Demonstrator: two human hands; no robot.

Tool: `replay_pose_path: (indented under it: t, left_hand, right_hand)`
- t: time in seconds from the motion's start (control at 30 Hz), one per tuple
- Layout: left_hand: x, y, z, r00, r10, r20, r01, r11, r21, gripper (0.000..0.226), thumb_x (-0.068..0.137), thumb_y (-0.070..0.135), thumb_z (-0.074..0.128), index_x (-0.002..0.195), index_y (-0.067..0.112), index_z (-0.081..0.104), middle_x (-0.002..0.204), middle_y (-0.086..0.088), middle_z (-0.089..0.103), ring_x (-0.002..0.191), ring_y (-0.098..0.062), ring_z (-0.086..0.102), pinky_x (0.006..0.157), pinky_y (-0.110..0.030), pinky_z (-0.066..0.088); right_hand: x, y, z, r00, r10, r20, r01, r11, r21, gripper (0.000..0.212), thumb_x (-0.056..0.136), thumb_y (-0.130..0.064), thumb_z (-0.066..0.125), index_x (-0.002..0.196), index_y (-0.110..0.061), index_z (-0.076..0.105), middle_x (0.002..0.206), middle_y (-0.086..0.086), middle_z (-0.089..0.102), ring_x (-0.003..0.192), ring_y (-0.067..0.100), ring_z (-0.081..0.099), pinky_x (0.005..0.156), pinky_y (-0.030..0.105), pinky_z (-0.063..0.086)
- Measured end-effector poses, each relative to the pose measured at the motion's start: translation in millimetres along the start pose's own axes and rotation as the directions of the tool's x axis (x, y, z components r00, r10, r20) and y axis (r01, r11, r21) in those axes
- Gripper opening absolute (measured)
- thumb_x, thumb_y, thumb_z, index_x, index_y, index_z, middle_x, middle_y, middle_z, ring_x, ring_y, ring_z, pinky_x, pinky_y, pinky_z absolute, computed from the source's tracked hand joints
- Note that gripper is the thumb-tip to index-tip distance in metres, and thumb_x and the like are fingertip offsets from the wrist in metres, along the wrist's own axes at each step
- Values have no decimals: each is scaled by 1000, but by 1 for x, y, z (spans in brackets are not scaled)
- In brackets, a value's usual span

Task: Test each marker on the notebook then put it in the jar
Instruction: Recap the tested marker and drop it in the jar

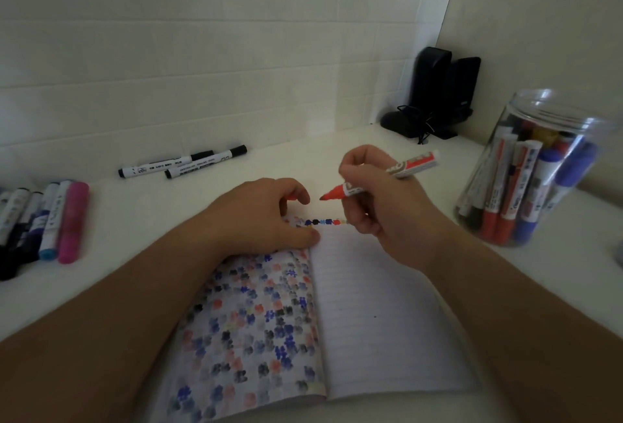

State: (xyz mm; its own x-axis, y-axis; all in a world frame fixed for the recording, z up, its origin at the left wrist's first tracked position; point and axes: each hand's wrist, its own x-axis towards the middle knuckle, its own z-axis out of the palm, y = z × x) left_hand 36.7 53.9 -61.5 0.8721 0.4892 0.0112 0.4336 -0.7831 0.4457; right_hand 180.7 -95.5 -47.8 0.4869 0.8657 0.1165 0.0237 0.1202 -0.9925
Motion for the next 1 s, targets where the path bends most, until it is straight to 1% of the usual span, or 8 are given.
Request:
replay_pose_path:
  t: [0.17,0.27,0.37,0.47,0.53,0.63,0.83,1.0]
  left_hand:
    - [4,0,4,1000,-25,3,25,1000,9,63,71,71,73,127,52,50,101,18,55,89,-2,56,77,-28,47]
    - [4,-2,1,999,-32,34,32,999,4,70,72,68,74,133,51,46,104,19,54,91,-1,55,76,-25,44]
    - [3,-4,-2,997,-45,66,46,999,-13,77,71,68,76,138,50,43,107,20,53,95,-1,56,78,-24,44]
    - [3,-3,0,996,-59,68,61,998,-27,81,70,67,77,141,48,42,108,21,51,96,-1,54,82,-25,44]
    - [4,0,2,995,-82,63,83,996,-21,84,70,65,78,143,46,40,112,18,52,102,-4,55,89,-29,47]
    - [6,4,3,992,-111,55,110,994,19,90,68,66,78,146,44,38,120,13,49,113,-13,55,102,-40,50]
    - [5,3,2,992,-109,64,109,994,2,88,70,64,79,145,44,38,118,12,50,111,-14,55,102,-41,50]
    - [6,2,3,992,-107,63,107,994,5,89,67,67,77,144,46,39,118,12,50,112,-14,55,104,-44,49]
  right_hand:
    - [4,10,9,997,-10,-72,-11,955,-296,12,87,-7,70,79,-10,63,56,-3,59,48,6,49,49,22,37]
    - [5,17,7,991,-5,-136,-48,923,-383,10,80,-11,71,81,-10,61,60,1,61,51,9,54,51,27,42]
    - [5,22,3,984,12,-177,-79,923,-378,14,76,-14,72,70,-14,60,60,6,61,53,16,54,52,29,43]
    - [4,27,3,971,-28,-237,-76,906,-416,22,71,-25,70,59,-20,52,60,13,59,55,19,51,55,34,43]
    - [2,28,3,961,-61,-271,-65,899,-432,23,67,-29,68,60,-18,50,64,18,59,57,20,50,55,35,43]
    - [0,29,3,961,-98,-259,-35,884,-465,22,71,-23,73,66,-13,54,67,18,63,56,19,52,53,35,45]
    - [1,29,4,967,-93,-238,-37,872,-489,22,76,-14,74,70,-5,54,65,19,65,49,16,59,52,31,48]
    - [3,31,3,968,-75,-238,-51,873,-485,23,75,-15,74,67,-10,53,64,18,68,50,16,62,54,31,48]
